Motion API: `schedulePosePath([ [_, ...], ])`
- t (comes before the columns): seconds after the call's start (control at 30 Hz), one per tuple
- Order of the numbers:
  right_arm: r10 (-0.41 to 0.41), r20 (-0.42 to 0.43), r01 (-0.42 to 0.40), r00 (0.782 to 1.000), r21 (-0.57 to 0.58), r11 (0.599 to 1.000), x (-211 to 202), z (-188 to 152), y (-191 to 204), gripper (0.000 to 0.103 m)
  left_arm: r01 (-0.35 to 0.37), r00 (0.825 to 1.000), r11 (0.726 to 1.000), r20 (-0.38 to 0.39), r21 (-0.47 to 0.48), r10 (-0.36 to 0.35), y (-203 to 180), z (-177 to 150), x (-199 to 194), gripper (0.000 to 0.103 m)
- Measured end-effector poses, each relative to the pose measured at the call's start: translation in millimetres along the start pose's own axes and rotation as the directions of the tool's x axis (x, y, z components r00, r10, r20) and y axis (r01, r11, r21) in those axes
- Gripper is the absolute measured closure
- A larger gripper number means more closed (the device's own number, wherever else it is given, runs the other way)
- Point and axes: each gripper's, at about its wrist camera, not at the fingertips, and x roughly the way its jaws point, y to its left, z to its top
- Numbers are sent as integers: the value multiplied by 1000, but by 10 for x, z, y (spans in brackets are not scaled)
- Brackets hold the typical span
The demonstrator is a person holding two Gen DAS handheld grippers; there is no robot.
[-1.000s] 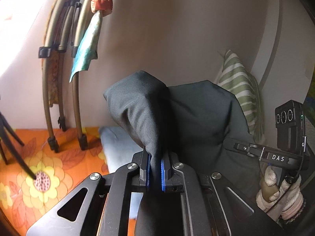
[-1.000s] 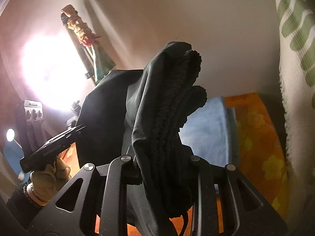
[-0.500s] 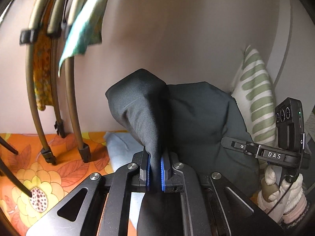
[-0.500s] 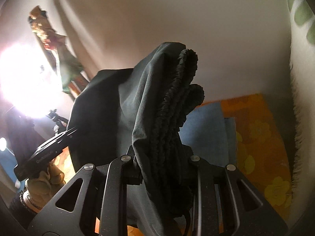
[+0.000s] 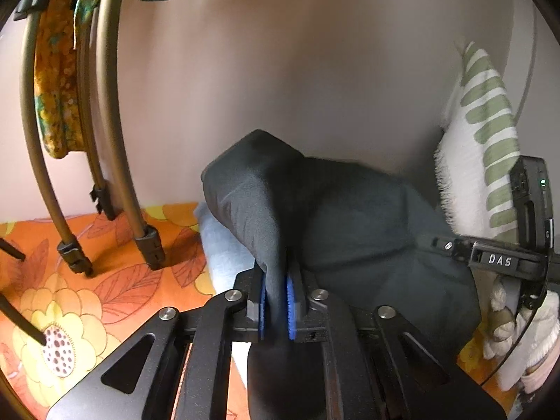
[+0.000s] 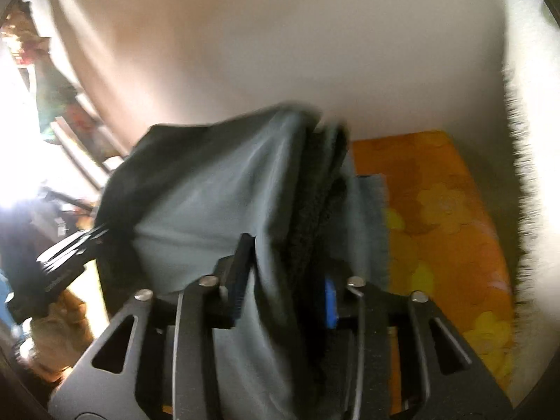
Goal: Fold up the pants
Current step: 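Fold the lifted end over onto the trousers stack with the left tool, then open the left tool and release the folded trousers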
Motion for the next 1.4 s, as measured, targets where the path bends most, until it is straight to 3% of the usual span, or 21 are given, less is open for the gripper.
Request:
schedulePosePath([
  [0.13, -68, 24, 68, 997, 18, 998, -117, 30, -101, 56, -46, 999, 999, -14, -25, 46, 39, 41, -13, 78],
  [0.8, -104, 94, 106, 990, -15, 994, -729, -288, 154, 55, -21, 1000, 1000, -5, -5, 21, -22, -176, -677, 77],
  [1.4, -100, 148, 114, 984, -89, 990, -1747, -886, 773, 55, -10, 995, 997, 96, 82, 2, -479, -531, -1939, 77],
])
